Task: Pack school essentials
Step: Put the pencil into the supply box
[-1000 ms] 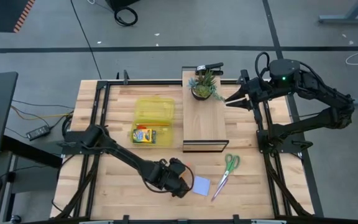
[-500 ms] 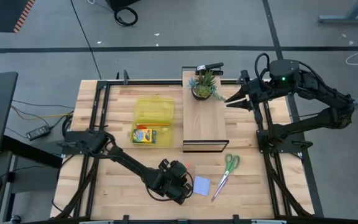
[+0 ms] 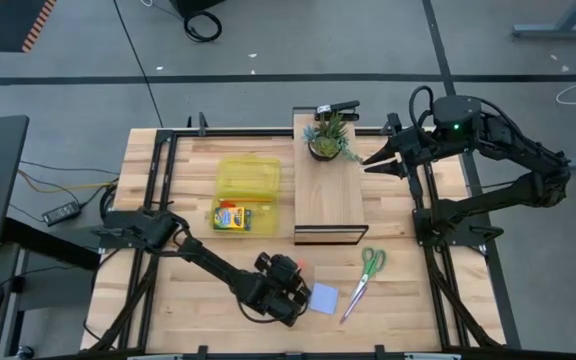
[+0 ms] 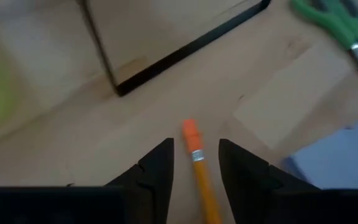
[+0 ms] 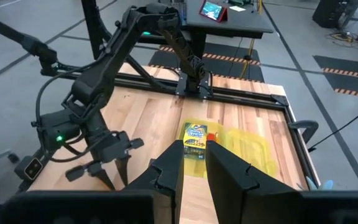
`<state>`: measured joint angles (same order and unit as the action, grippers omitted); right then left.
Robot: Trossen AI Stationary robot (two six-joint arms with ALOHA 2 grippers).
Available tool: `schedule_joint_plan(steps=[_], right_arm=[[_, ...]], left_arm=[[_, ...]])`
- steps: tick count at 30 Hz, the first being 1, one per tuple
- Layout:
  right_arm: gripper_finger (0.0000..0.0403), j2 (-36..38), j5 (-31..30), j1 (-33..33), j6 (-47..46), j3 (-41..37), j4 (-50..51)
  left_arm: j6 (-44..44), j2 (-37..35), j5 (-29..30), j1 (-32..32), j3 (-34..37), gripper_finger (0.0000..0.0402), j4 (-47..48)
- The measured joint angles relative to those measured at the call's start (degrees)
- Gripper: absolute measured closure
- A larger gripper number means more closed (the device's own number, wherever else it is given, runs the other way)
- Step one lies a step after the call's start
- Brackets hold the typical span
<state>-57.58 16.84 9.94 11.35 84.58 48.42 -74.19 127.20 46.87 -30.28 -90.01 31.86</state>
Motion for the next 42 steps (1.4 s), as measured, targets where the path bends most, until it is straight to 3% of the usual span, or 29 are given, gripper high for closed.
schedule_joint_plan(steps=[6,13,23,33,42], right_arm=[[0.0329,0.0,0.0,0.0,0.0,0.0,0.0],[0.0329,0.0,0.0,0.0,-0.2,0.0,-0.1],[0.0329,0.0,0.0,0.0,-0.4,0.0,0.0],[0.0329,0.0,0.0,0.0,-0.1,0.0,-0.1],[0.0329,0.0,0.0,0.0,0.3,0.0,-0.1]], left_arm=[[-2.7,0.0,-0.2,0.5,3.1,0.0226,-3.0],[6.2,0.2,0.0,2.0,3.4,0.0223,-9.8],[4.5,3.4,-2.1,2.2,3.3,0.0264,-10.9],[2.8,3.5,-3.6,1.8,3.3,0.0377,-10.4],[4.8,2.2,-6.2,1.8,3.4,0.0374,-9.3]])
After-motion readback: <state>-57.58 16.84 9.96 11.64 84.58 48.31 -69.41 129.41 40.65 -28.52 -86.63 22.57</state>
